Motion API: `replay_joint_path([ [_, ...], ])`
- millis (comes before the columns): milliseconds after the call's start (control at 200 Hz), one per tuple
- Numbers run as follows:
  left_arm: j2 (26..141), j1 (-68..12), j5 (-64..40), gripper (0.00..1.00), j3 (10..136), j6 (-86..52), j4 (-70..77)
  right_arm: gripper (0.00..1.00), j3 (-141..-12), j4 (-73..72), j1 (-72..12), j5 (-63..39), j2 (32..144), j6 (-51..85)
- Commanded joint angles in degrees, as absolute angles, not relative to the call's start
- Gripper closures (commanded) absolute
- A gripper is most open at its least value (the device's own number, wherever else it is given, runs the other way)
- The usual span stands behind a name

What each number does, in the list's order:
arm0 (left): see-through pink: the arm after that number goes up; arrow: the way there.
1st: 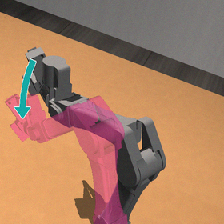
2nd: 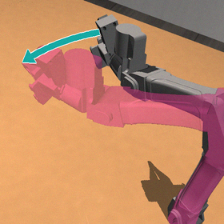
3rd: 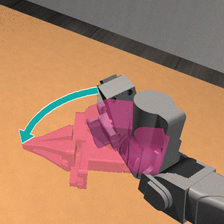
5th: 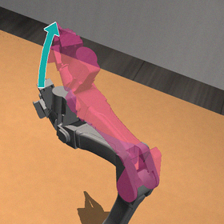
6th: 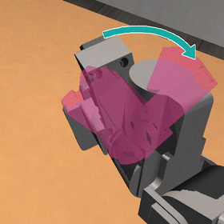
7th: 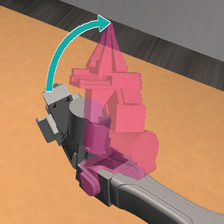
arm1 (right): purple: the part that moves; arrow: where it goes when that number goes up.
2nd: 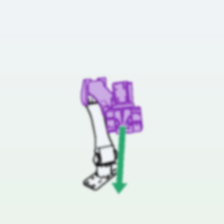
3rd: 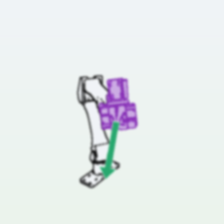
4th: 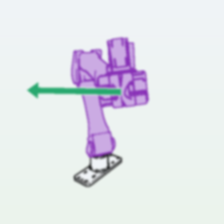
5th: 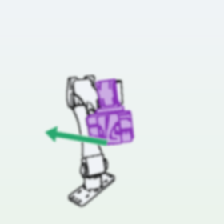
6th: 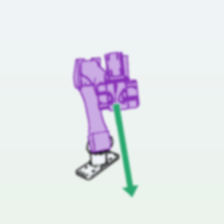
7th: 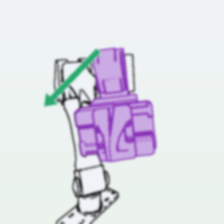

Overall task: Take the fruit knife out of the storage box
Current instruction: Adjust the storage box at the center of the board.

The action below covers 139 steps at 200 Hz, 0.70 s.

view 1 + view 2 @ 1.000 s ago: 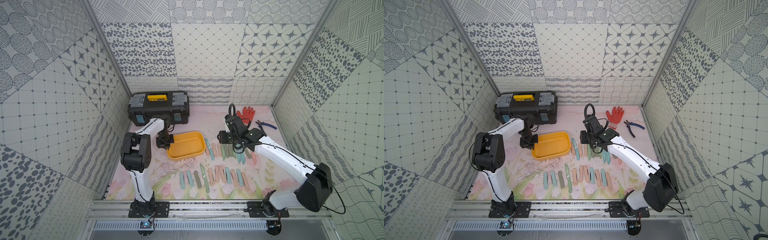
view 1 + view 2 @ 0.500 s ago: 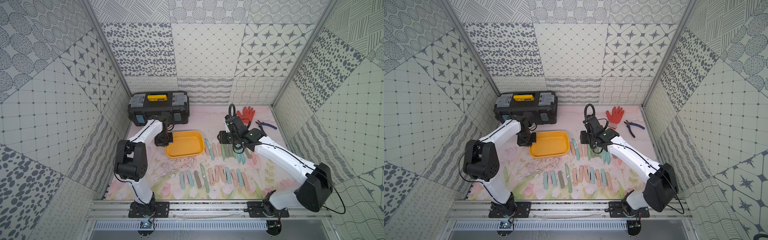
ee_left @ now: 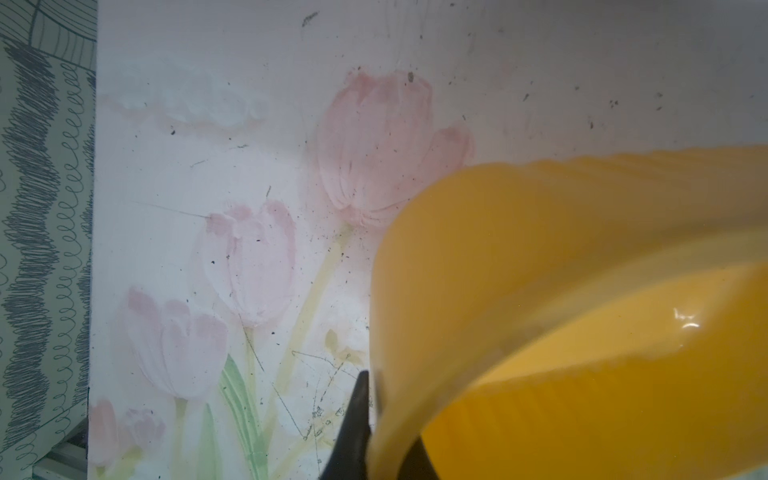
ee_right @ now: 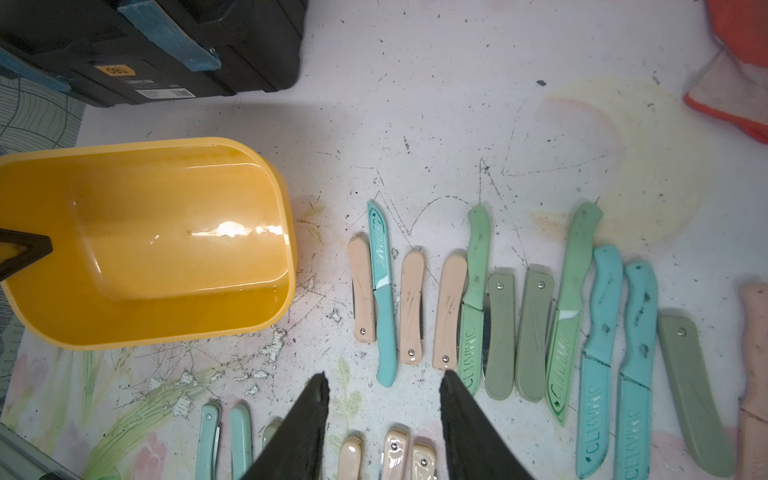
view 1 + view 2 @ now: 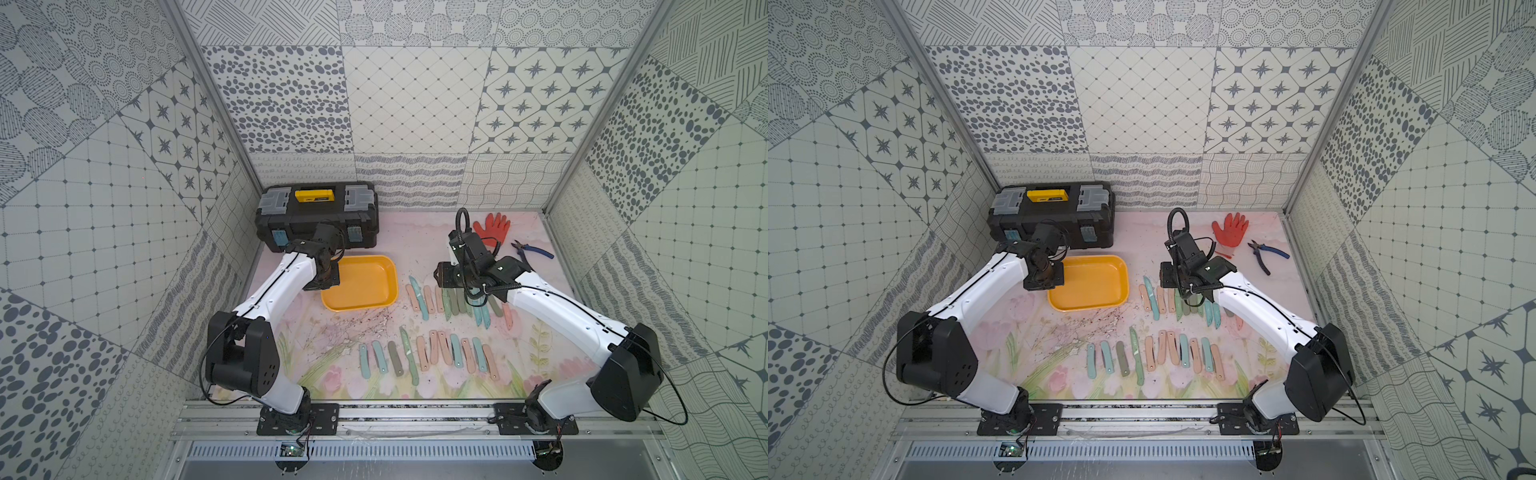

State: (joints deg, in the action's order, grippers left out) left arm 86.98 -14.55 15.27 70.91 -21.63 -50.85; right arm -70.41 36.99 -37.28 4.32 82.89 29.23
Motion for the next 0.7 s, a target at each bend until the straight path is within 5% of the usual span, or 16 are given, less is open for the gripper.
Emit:
replay_joint_path([
  [0, 81.36, -16.03, 20.74, 1.0, 66.08, -18.3, -40.94, 0.53, -70.49, 35.16, -37.39, 4.25, 83.45, 29.97],
  [690, 83.59, -16.92, 16.19, 1.0, 66.9, -14.67, -43.43, 0.53, -70.67, 35.25, -37.37, 3.63, 84.53, 30.32],
])
